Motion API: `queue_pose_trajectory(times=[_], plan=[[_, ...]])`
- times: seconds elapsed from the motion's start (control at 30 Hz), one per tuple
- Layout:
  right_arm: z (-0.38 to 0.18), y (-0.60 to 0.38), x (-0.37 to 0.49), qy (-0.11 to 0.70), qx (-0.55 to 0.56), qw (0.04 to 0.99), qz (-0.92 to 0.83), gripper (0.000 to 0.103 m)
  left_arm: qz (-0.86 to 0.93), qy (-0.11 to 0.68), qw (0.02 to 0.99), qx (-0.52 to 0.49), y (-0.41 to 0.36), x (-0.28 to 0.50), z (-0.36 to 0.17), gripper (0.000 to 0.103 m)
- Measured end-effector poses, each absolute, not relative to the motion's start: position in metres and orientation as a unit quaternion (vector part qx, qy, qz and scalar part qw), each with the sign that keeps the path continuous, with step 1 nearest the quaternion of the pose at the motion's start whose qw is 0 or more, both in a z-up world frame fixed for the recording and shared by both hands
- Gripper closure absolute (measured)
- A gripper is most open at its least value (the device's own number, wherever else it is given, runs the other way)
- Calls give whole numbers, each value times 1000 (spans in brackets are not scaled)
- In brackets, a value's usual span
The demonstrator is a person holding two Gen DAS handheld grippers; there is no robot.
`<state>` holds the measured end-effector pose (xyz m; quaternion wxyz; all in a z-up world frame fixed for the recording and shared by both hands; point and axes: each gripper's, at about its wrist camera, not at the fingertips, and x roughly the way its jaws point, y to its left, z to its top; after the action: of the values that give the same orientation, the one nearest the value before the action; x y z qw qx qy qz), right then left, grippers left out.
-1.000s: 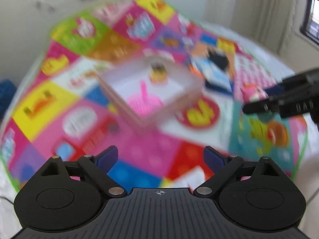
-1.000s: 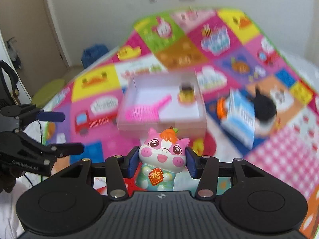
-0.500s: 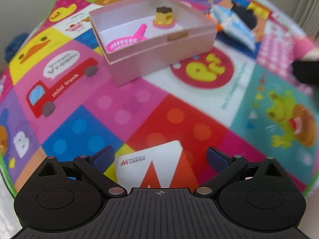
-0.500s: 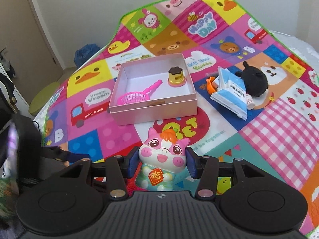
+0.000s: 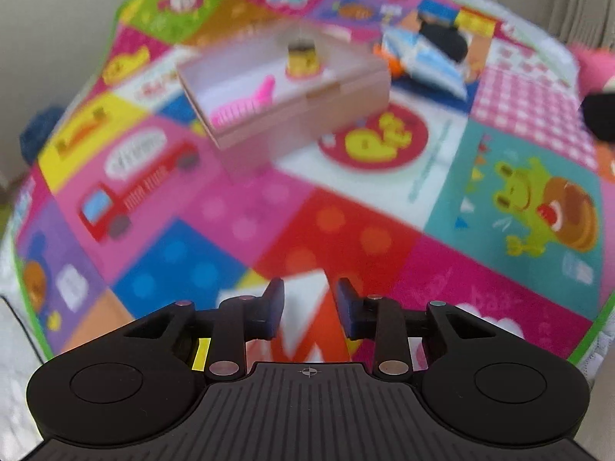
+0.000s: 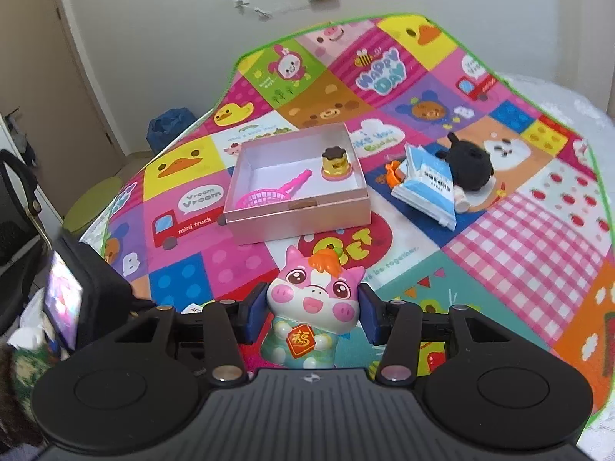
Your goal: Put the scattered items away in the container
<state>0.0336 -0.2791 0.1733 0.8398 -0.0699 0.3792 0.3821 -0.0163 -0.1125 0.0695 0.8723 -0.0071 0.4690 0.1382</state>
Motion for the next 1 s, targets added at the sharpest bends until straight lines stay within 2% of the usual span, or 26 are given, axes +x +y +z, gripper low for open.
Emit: queue_pose_trajectory(times=[0.03, 0.1, 0.17, 0.2, 0.33, 0.6, 0.8, 0.83, 0.93, 1.0], plan=[[175, -278, 31, 376, -74, 840, 384, 55, 138, 462, 876, -12, -109, -20, 77, 69], [179, -277, 28, 374, -79, 840, 385, 55, 121, 455, 881, -44, -96, -30, 90, 56], [181, -276, 27, 373, -81, 840, 385, 55, 104, 454, 882, -75, -79, -37, 99, 4], [183, -275, 27, 374, -81, 840, 384, 55, 108, 454, 880, -87, -71, -38, 99, 0], [182, -269, 30, 378, -72, 841, 382, 55, 122, 496, 847, -146, -55, -25, 77, 1], [148, -260, 45, 416, -22, 832, 367, 55, 172, 547, 818, -43, -97, 14, 22, 0], [132, -273, 45, 429, -6, 825, 368, 55, 178, 540, 821, -47, -93, 12, 23, 0], [131, -276, 46, 431, -4, 825, 366, 55, 176, 542, 821, -47, -93, 11, 24, 3], [132, -282, 47, 430, -2, 828, 360, 55, 174, 537, 825, -38, -93, 7, 30, 20], [135, -284, 48, 428, -3, 830, 357, 55, 170, 535, 827, -37, -93, 5, 35, 20]])
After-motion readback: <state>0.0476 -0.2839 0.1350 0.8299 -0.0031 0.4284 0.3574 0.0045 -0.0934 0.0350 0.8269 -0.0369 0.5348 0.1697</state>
